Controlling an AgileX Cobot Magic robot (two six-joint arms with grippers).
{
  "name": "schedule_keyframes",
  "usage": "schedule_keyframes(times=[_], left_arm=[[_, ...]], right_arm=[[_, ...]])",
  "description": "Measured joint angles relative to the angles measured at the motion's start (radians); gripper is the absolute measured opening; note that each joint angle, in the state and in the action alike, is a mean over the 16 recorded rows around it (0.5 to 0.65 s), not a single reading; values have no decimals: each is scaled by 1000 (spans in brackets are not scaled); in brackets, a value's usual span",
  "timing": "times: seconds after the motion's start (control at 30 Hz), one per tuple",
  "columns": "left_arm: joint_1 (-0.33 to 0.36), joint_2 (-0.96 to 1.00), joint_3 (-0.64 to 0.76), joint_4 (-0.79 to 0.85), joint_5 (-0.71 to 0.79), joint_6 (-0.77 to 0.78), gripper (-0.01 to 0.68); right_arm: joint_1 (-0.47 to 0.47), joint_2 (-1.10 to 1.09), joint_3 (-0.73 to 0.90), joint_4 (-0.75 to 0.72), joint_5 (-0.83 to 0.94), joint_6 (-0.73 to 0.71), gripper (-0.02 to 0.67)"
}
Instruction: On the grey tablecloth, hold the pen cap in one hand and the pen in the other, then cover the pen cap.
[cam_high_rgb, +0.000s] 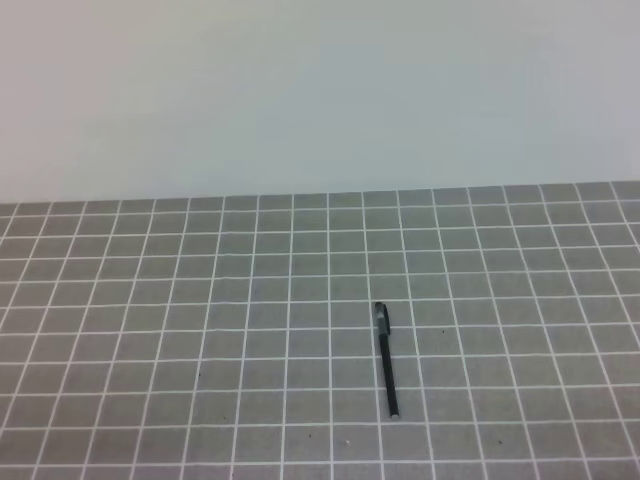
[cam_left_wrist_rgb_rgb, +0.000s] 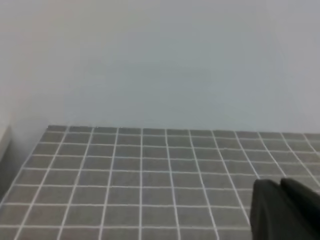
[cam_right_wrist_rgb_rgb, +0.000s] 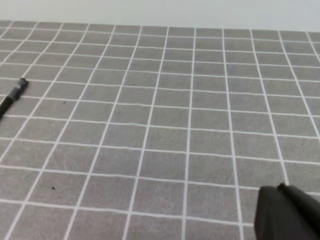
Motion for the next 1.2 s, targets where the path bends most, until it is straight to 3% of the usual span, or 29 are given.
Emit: schedule_keyframes(times=[0.2, 0.4, 1.2], left_arm=[[5, 1, 73, -211, -18, 235, -1], [5, 1, 109, -307, 10, 346, -1], [5, 1, 113, -316, 50, 371, -1]], right_arm=[[0, 0, 0, 2, 1, 0, 4], [1, 0, 0, 2, 1, 0, 4], [0, 0, 0, 0, 3, 0, 4]])
